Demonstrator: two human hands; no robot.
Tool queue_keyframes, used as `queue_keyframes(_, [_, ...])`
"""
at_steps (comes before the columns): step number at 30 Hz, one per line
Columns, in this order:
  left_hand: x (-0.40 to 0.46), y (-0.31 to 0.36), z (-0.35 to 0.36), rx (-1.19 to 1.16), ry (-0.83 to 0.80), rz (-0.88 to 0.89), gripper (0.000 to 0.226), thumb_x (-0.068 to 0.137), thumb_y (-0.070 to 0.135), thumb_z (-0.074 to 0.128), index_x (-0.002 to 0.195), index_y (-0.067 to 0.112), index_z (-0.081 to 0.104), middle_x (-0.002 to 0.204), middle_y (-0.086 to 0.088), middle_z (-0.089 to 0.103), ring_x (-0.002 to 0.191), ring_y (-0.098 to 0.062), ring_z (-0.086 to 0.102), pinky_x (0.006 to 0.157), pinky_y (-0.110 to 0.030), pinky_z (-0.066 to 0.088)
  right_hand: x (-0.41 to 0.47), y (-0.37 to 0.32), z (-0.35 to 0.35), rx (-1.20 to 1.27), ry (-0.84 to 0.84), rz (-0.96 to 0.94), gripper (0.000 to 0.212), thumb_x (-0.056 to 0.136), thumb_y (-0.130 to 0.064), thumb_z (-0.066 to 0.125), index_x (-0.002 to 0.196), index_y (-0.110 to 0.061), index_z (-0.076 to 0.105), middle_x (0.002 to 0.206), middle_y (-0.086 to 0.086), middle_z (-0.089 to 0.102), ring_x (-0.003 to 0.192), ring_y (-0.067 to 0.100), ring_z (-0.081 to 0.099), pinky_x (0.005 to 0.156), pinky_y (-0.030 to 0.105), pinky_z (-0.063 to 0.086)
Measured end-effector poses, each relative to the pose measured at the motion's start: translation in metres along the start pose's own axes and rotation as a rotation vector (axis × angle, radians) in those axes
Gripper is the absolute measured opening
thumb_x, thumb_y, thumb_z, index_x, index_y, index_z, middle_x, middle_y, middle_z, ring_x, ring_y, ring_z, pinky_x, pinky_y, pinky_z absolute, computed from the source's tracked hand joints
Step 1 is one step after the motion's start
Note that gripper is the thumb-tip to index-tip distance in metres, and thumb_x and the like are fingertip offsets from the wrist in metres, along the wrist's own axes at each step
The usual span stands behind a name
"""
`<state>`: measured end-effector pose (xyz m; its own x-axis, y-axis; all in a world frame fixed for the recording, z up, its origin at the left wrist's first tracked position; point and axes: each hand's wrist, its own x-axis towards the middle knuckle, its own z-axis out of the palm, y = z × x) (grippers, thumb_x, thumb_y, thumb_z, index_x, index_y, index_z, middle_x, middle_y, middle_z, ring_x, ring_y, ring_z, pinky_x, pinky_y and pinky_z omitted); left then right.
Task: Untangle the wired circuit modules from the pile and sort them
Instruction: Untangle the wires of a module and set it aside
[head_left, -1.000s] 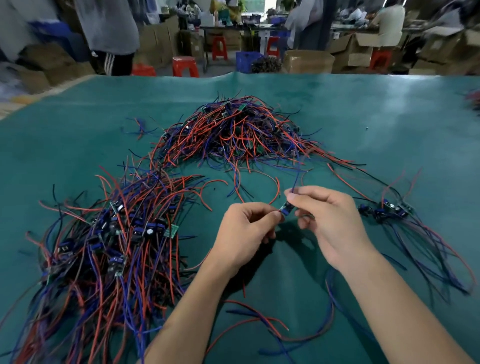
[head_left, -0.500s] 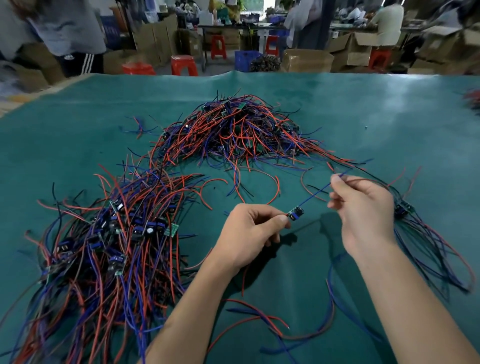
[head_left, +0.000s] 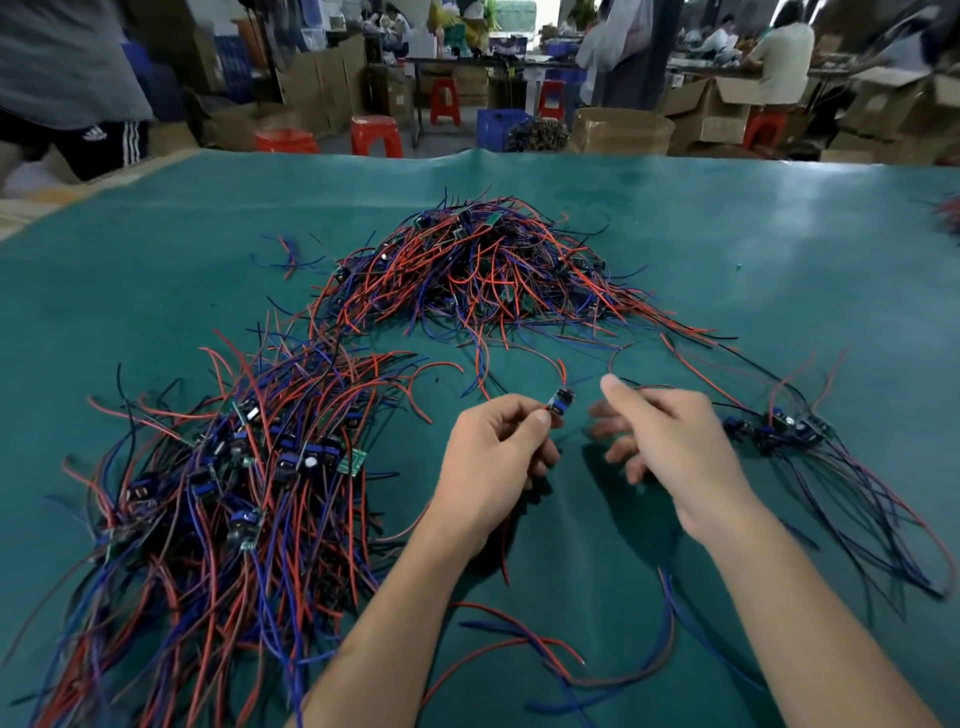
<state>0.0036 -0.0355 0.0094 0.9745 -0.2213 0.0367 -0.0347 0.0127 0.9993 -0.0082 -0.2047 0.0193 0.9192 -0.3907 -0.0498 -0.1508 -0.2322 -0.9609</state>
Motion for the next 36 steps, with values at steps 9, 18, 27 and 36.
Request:
queue_keyframes(9, [-0.002, 0.002, 0.0, 0.065, -0.113, 0.02, 0.021, 0.1, 0.013, 0.056, 0.086, 0.002, 0.067, 0.055, 0.001, 0.06, 0.045, -0.009, 0.047, 0.043, -0.016, 0.038, -0.013, -0.007, 0.004, 0.199, -0.212, -0.21, 0.011, 0.085, -0.006, 0.078, 0.08, -0.015, 0.081, 0.077, 0.004, 0.076, 0.067, 0.009, 0.065, 0.053, 0.021, 0.049])
queue_keyframes(18, [-0.003, 0.004, 0.0, 0.078, -0.212, 0.017, 0.024, 0.098, 0.011, 0.058, 0.078, 0.011, 0.07, 0.056, 0.0, 0.062, 0.046, -0.009, 0.047, 0.046, -0.014, 0.037, -0.005, -0.008, -0.005, 0.238, 0.065, -0.382, 0.031, 0.087, -0.005, 0.077, 0.075, -0.033, 0.08, 0.075, -0.009, 0.075, 0.064, 0.002, 0.061, 0.055, 0.016, 0.049])
queue_keyframes(27, [-0.003, 0.003, 0.0, 0.163, -0.247, 0.044, 0.022, 0.096, 0.009, 0.059, 0.077, 0.015, 0.07, 0.06, 0.004, 0.064, 0.052, -0.006, 0.051, 0.049, -0.016, 0.04, -0.028, -0.078, -0.033, 0.475, 0.425, -0.633, 0.01, 0.086, -0.016, 0.074, 0.083, -0.026, 0.075, 0.072, -0.011, 0.071, 0.056, 0.009, 0.055, 0.055, 0.025, 0.045])
queue_keyframes(36, [-0.001, 0.001, 0.001, 0.156, -0.169, 0.022, 0.016, 0.093, 0.008, 0.057, 0.084, 0.007, 0.07, 0.062, 0.001, 0.066, 0.052, -0.005, 0.056, 0.049, -0.016, 0.042, 0.012, -0.09, -0.132, -0.269, 0.372, -0.378, 0.043, 0.064, -0.056, 0.066, 0.093, -0.027, 0.077, 0.071, -0.008, 0.065, 0.06, 0.01, 0.056, 0.059, 0.029, 0.049])
